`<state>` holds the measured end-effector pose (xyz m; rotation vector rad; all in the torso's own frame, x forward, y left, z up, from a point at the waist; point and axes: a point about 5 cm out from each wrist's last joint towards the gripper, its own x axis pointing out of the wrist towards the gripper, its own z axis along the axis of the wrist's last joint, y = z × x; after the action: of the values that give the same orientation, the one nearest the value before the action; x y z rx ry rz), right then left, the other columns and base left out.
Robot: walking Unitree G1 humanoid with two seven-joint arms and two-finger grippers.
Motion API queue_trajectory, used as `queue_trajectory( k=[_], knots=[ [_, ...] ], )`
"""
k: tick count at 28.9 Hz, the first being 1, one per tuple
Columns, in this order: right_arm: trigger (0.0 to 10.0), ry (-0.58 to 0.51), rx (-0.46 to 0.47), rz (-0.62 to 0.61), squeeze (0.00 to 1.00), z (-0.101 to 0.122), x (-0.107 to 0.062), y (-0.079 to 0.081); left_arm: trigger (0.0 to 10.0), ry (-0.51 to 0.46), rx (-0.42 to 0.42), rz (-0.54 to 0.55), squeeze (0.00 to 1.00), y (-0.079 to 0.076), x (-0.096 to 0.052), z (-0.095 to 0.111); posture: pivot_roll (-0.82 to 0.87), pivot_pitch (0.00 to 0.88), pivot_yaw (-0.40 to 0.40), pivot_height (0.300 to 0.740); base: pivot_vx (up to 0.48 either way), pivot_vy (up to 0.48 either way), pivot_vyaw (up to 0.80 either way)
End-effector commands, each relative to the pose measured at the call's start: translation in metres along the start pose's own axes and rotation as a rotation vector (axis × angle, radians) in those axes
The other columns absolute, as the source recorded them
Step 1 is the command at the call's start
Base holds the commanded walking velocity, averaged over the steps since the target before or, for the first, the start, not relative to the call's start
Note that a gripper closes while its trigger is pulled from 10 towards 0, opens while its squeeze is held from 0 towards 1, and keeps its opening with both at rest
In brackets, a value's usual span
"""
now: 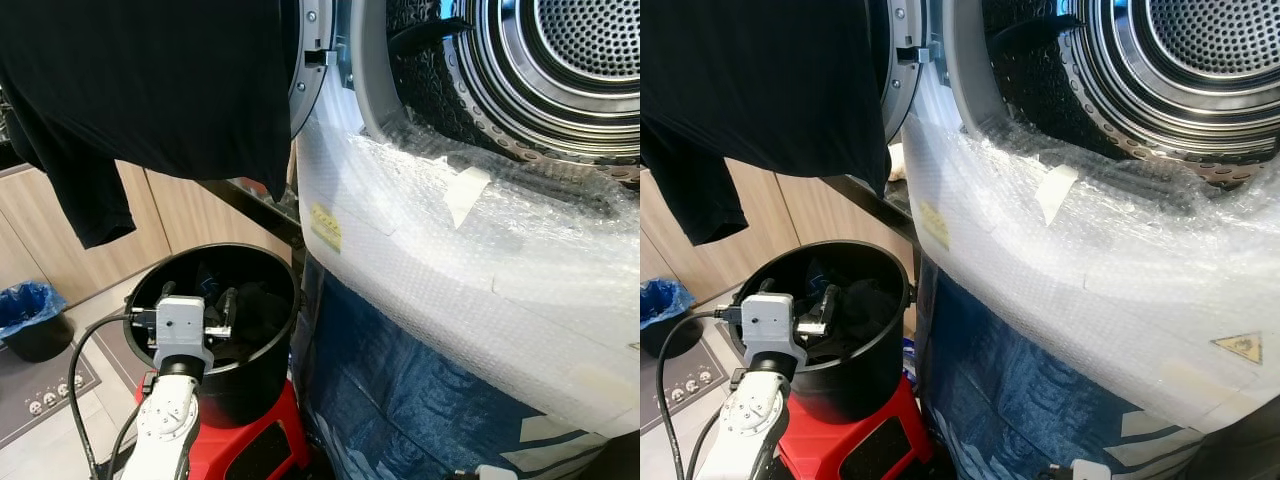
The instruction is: Clothes washing
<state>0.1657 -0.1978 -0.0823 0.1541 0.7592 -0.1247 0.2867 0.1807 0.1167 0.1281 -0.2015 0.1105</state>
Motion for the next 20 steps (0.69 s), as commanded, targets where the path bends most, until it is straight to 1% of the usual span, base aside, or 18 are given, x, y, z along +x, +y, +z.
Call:
queue_trajectory(
  k=[1,3,7,9,11,12,17,20],
  knots=[
    [10.0,0.017,-0.019,0.005,0.00,0.001,0.001,0.002,10.0,-0.012,0.001,-0.005,0.00,0.001,0.003,0.004,0.08,0.044,-0.021,0.740,0.000,0.000,0.00],
    [10.0,0.028,-0.025,-0.005,0.00,0.000,0.001,0.000,10.0,-0.012,0.002,-0.004,0.00,0.002,0.003,0.004,0.08,0.044,-0.021,0.740,0.000,0.000,0.00],
    [10.0,0.138,-0.134,-0.082,0.00,-0.016,-0.004,-0.009,10.0,-0.007,0.001,-0.010,0.00,0.000,0.001,0.002,0.09,0.046,-0.019,0.740,0.000,0.000,0.00],
    [10.0,0.148,-0.162,-0.085,0.00,-0.018,-0.005,-0.010,10.0,-0.008,0.000,-0.009,0.00,0.000,0.001,0.003,0.09,0.046,-0.021,0.740,0.000,0.000,0.00],
    [10.0,0.153,-0.147,-0.090,0.00,-0.019,-0.005,-0.010,10.0,-0.011,0.000,-0.010,0.00,-0.001,0.003,0.004,0.10,0.048,-0.023,0.740,0.000,0.000,0.00],
    [10.0,0.149,-0.125,-0.080,0.00,-0.019,-0.004,-0.008,10.0,-0.019,-0.001,-0.006,0.00,0.000,0.005,0.006,0.10,0.048,-0.023,0.740,0.000,0.000,0.00],
    [10.0,0.141,-0.118,-0.076,0.00,-0.017,-0.003,-0.007,10.0,-0.023,-0.004,-0.004,0.00,-0.001,0.005,0.006,0.07,0.051,-0.032,0.740,0.000,0.000,0.00],
    [10.0,0.135,-0.107,-0.077,0.00,-0.015,-0.003,-0.006,10.0,-0.010,-0.008,-0.005,0.00,-0.001,0.004,0.003,0.07,0.060,-0.032,0.740,0.000,0.000,0.00]
  ],
)
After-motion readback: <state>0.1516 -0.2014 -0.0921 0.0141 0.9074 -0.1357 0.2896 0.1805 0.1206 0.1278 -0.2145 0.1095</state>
